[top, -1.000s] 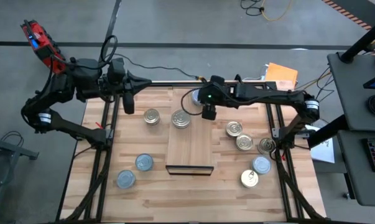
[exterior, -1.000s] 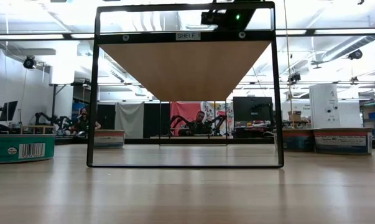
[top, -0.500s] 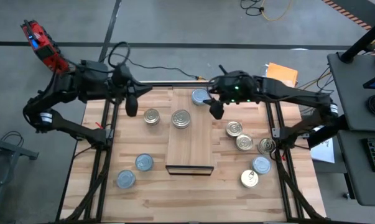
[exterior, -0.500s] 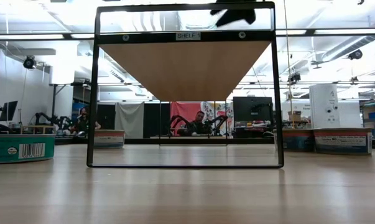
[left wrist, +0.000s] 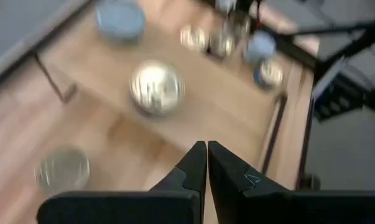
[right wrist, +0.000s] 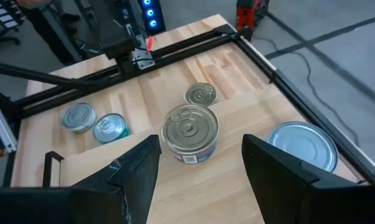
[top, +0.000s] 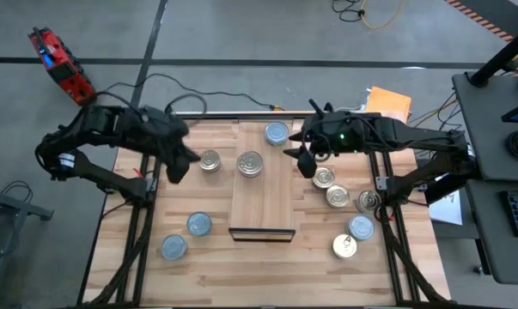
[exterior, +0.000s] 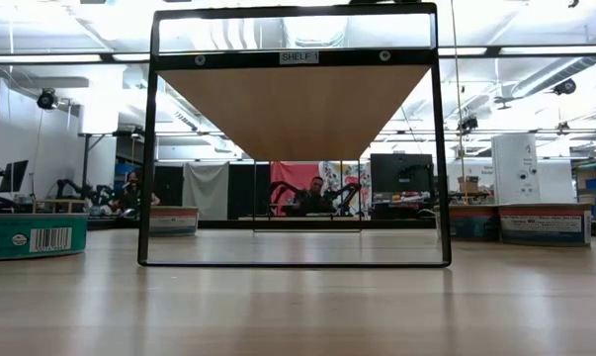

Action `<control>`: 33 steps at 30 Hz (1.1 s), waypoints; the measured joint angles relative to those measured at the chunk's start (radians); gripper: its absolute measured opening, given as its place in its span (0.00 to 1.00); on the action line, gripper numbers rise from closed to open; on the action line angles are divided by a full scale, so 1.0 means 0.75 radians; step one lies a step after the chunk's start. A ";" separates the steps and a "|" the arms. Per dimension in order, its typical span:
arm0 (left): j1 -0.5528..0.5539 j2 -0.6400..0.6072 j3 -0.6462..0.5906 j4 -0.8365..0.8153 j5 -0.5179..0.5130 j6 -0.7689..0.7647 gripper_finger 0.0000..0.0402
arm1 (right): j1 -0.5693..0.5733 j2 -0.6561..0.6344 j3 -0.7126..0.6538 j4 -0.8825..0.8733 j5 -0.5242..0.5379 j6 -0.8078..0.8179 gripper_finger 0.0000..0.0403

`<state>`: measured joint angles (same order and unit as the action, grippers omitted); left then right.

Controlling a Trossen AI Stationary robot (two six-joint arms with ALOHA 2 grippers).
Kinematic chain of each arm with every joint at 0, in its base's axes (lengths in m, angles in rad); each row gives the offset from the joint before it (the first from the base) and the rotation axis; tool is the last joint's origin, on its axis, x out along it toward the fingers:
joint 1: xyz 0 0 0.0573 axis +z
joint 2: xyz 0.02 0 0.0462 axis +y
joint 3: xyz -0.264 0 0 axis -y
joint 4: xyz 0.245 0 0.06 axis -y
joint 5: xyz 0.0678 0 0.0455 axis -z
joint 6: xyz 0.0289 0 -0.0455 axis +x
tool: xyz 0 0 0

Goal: Stack canned seafood by type on shelf
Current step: Put the green-blue tuna can on the shelf

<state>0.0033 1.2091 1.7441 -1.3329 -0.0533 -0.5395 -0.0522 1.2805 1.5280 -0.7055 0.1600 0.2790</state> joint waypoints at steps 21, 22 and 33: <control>-0.481 0.002 -0.574 0.224 0.069 -0.315 0.00 | 0.073 0.002 -0.008 0.001 0.152 -0.082 0.54; -0.481 -0.010 -0.640 0.307 0.097 -0.316 0.00 | 0.073 0.002 -0.008 0.001 0.152 -0.082 0.54; -0.474 -0.088 -1.194 0.611 0.232 -0.462 0.00 | 0.073 0.006 -0.008 0.000 0.172 -0.074 0.53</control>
<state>-0.3524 1.1432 0.8490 -0.8743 0.1206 -0.8860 0.0025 1.2850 1.5219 -0.7056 0.2893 0.2234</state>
